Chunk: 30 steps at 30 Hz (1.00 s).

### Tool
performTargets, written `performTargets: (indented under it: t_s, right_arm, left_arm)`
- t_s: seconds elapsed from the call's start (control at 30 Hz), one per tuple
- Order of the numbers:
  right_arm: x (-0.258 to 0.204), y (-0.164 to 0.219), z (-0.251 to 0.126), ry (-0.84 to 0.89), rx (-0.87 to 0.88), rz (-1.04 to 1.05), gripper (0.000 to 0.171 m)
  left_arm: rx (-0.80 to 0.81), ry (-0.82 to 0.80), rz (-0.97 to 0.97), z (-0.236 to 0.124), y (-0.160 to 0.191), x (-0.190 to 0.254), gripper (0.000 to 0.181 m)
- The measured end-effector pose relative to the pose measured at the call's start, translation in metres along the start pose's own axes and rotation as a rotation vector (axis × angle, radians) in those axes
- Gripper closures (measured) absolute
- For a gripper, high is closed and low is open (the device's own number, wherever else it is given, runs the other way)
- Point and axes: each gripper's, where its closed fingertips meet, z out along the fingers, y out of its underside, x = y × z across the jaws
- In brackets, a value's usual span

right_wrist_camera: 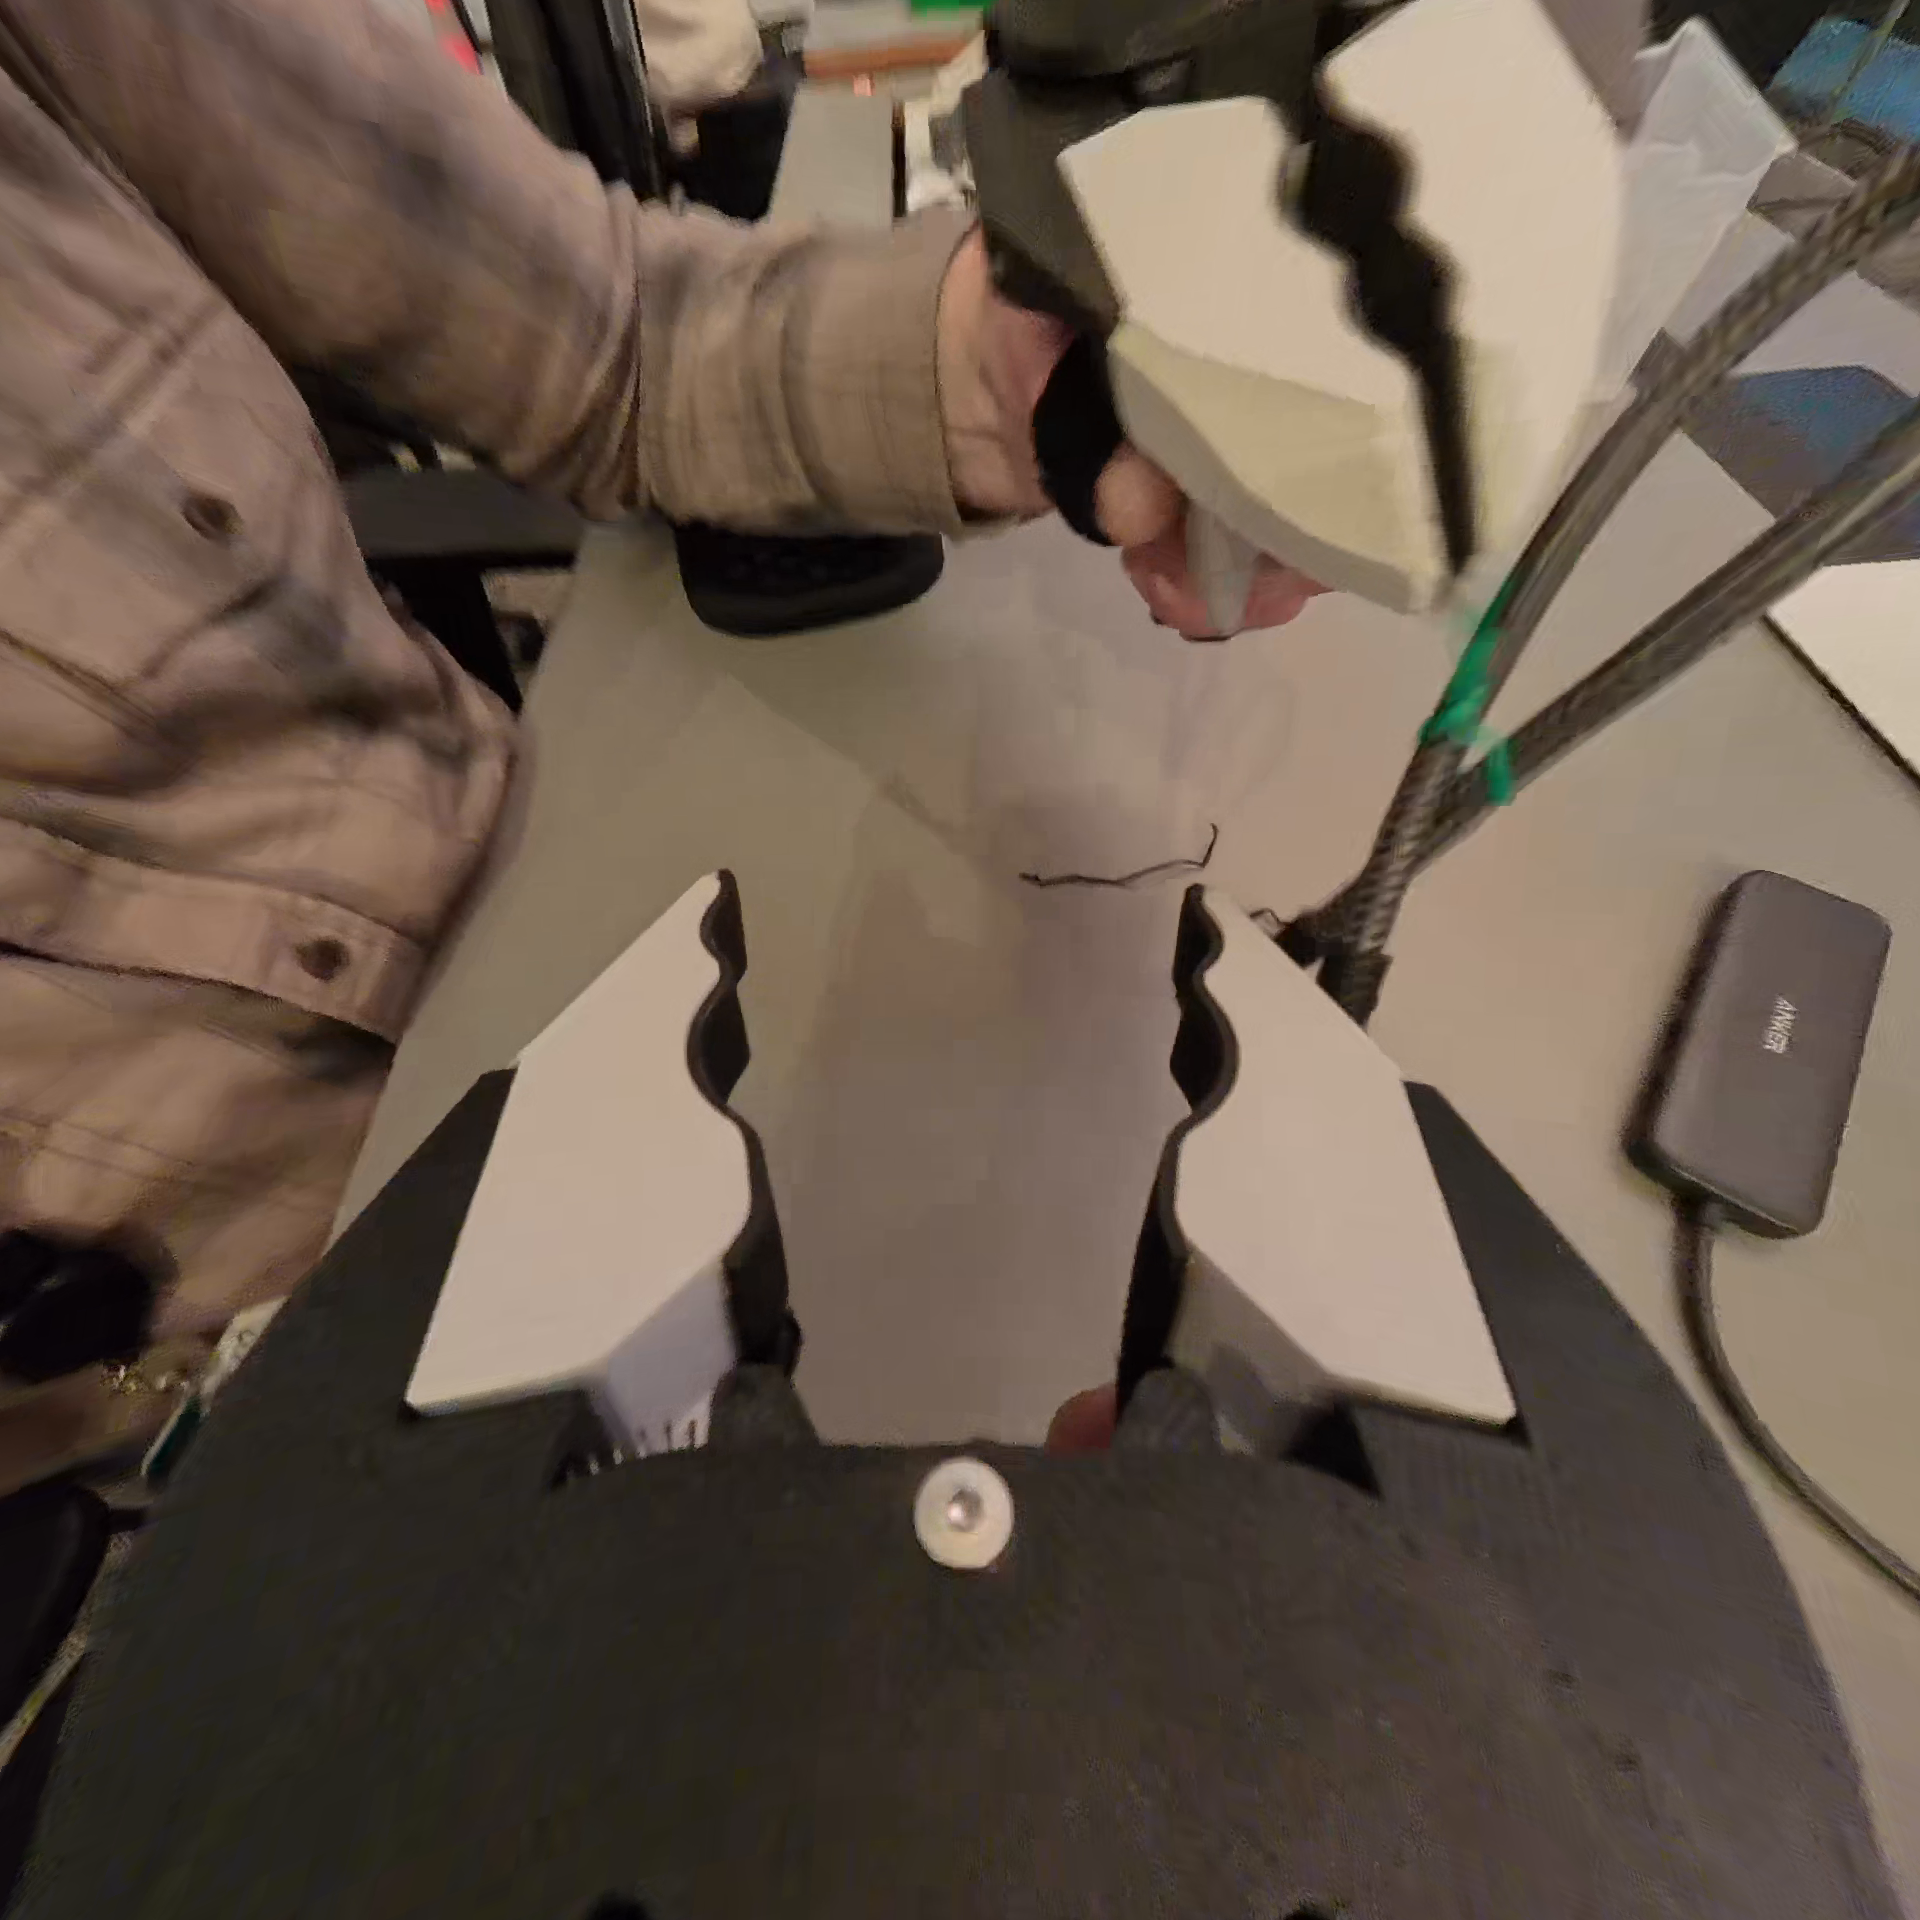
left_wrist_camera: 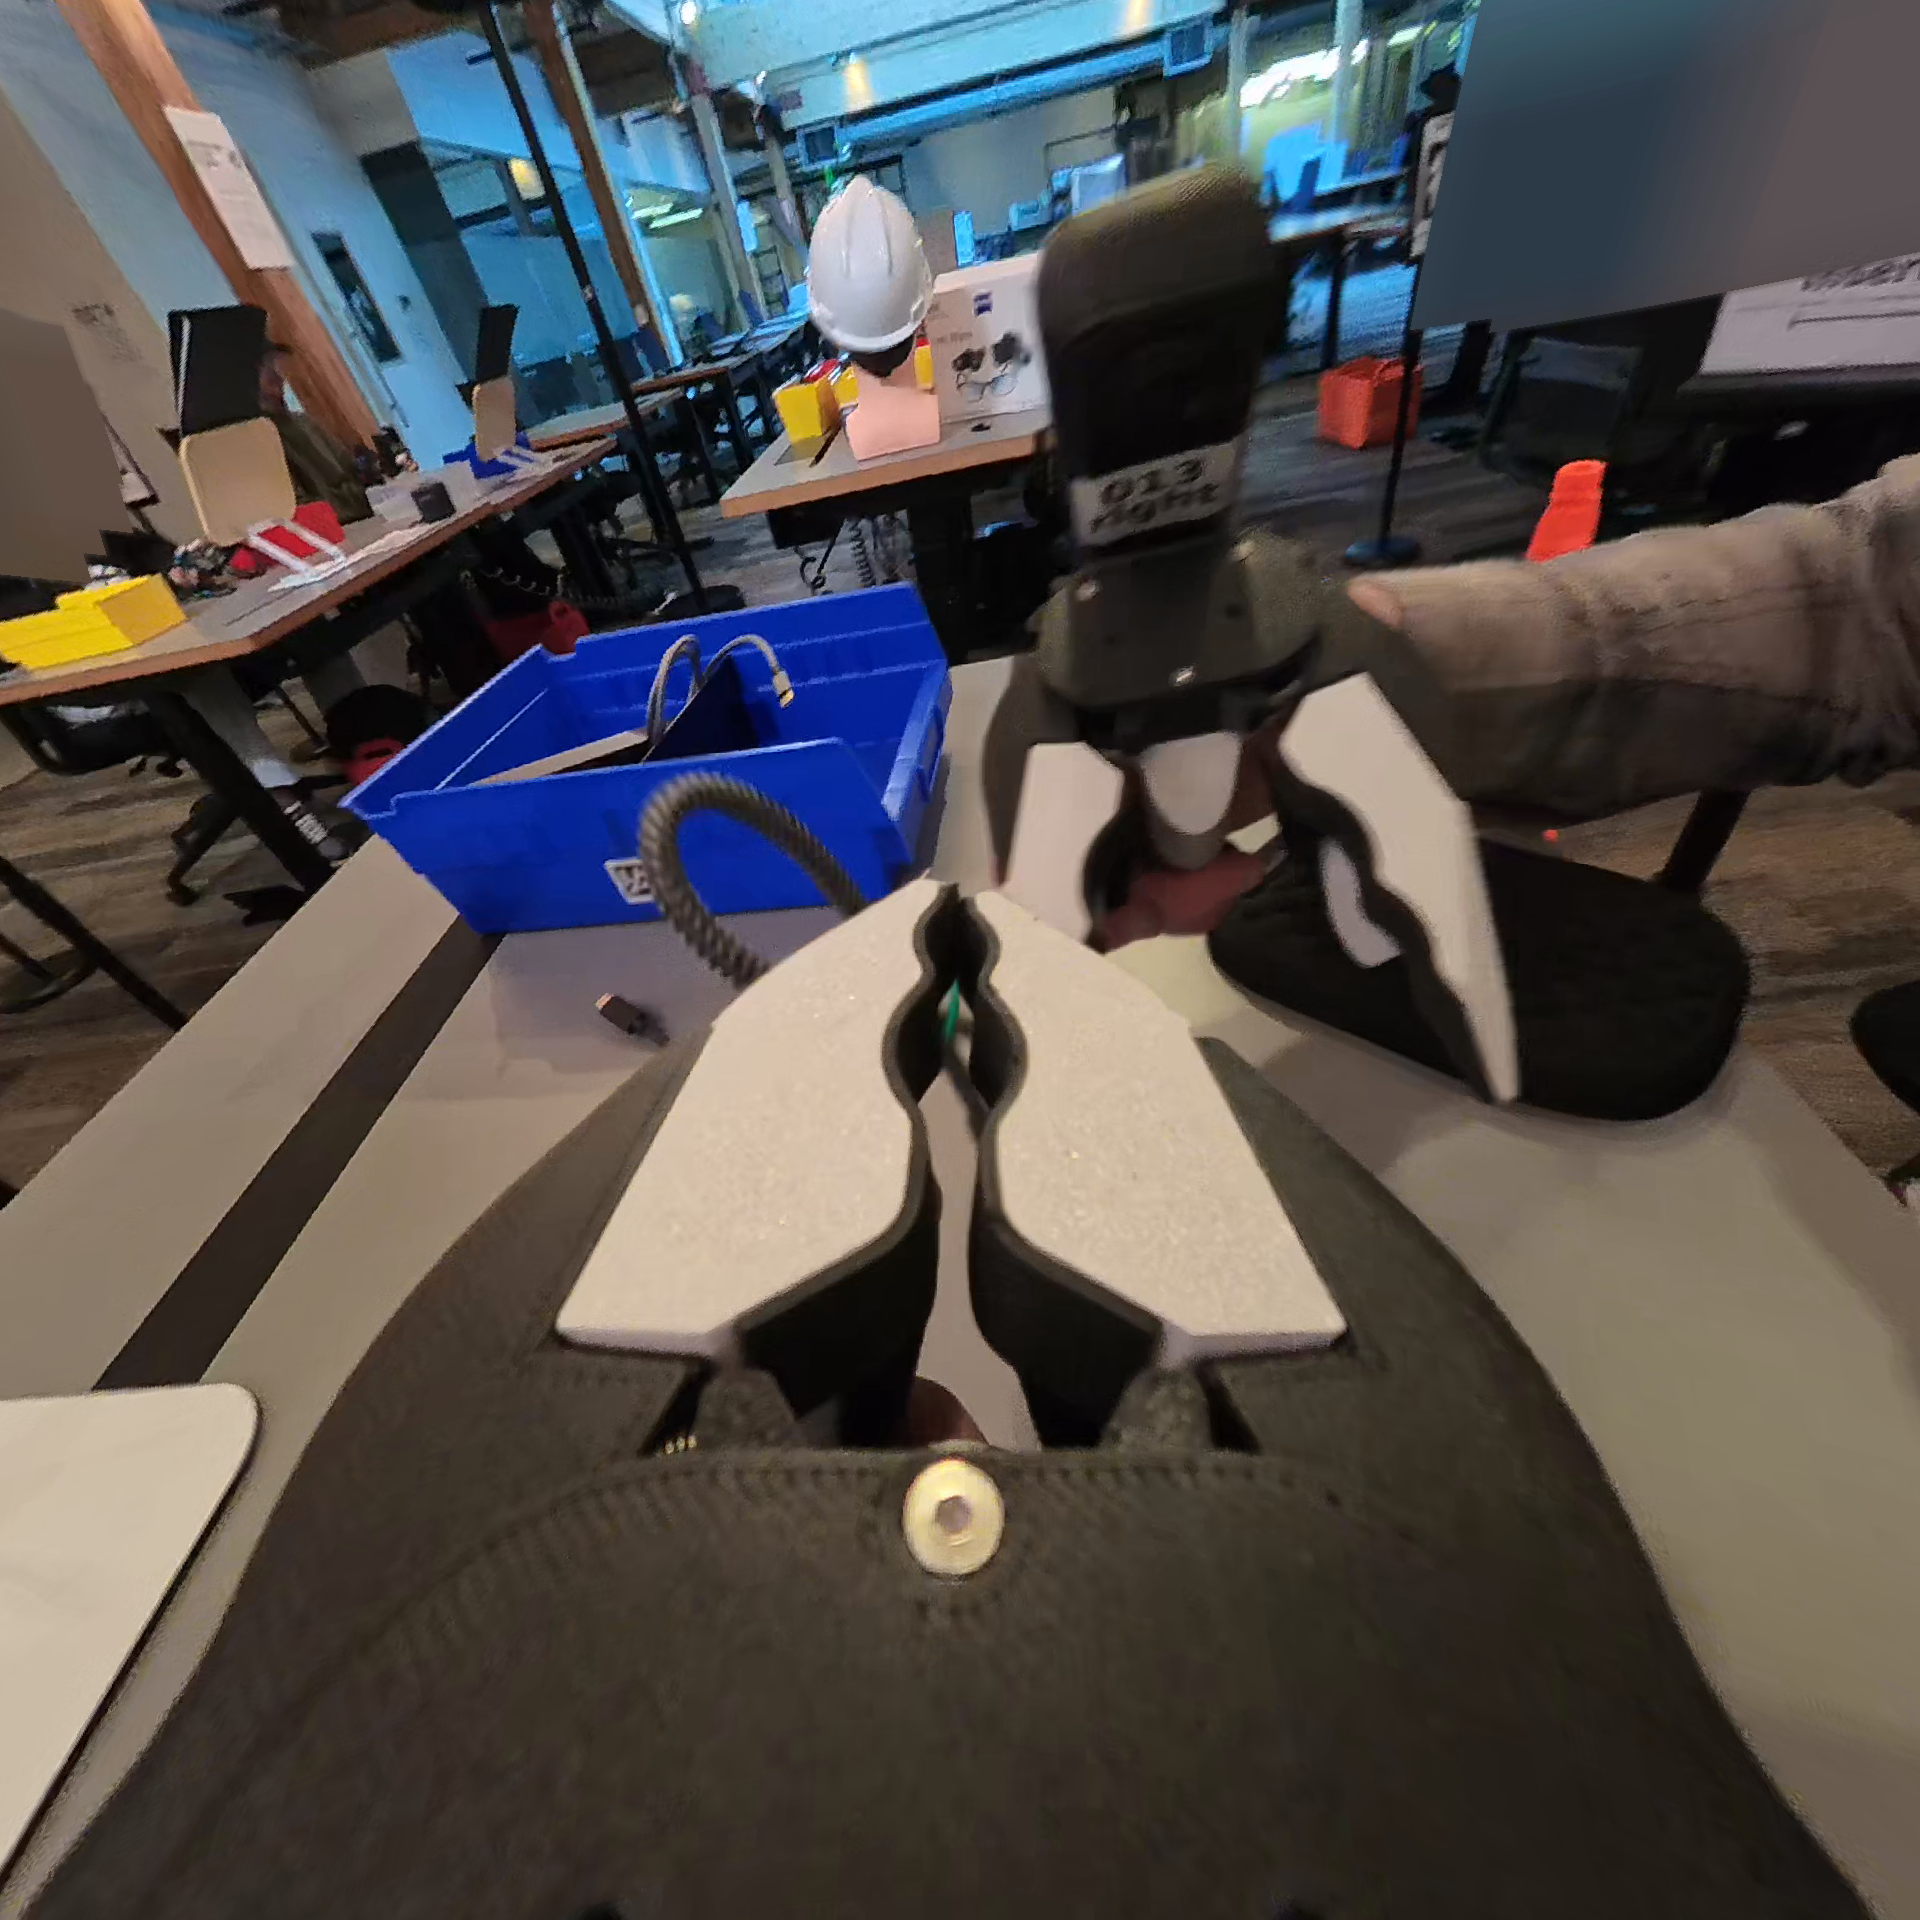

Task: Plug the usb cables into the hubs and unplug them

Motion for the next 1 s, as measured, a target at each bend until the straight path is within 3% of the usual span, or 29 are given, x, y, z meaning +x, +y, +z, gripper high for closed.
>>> performTargets:
  t_s: [0.17,0.33,0.47,0.67,0.83,0.93,1.0]
  right_arm:
    - [0.01,-0.005,0.003,-0.053,0.076,0.098,0.074]
    - [0.017,0.01,-0.01,-0.016,0.001,0.126,0.075]
    - [0.021,0.015,-0.043,0.079,-0.019,0.125,0.078]
    - [0.036,0.029,-0.089,0.269,-0.026,0.182,0.089]
    - [0.032,0.04,-0.097,0.331,-0.048,0.173,0.086]
    - [0.025,0.041,-0.093,0.309,-0.021,0.184,0.089]
    - [0.022,0.045,-0.091,0.303,-0.025,0.178,0.088]
  left_arm:
    - [0.017,0.094,0.028,0.002,-0.004,0.02,0.181]
    - [-0.099,0.123,-0.006,0.002,0.024,0.013,0.181]
    - [-0.224,0.039,-0.051,0.008,0.058,-0.008,0.181]
    - [-0.472,0.015,-0.066,0.038,0.094,-0.015,0.149]
    - [-0.697,0.005,-0.1,0.073,0.136,-0.021,0.126]
    - [-0.8,-0.028,-0.124,0.087,0.159,-0.026,0.13]
    - [-0.826,-0.015,-0.157,0.094,0.168,-0.025,0.15]
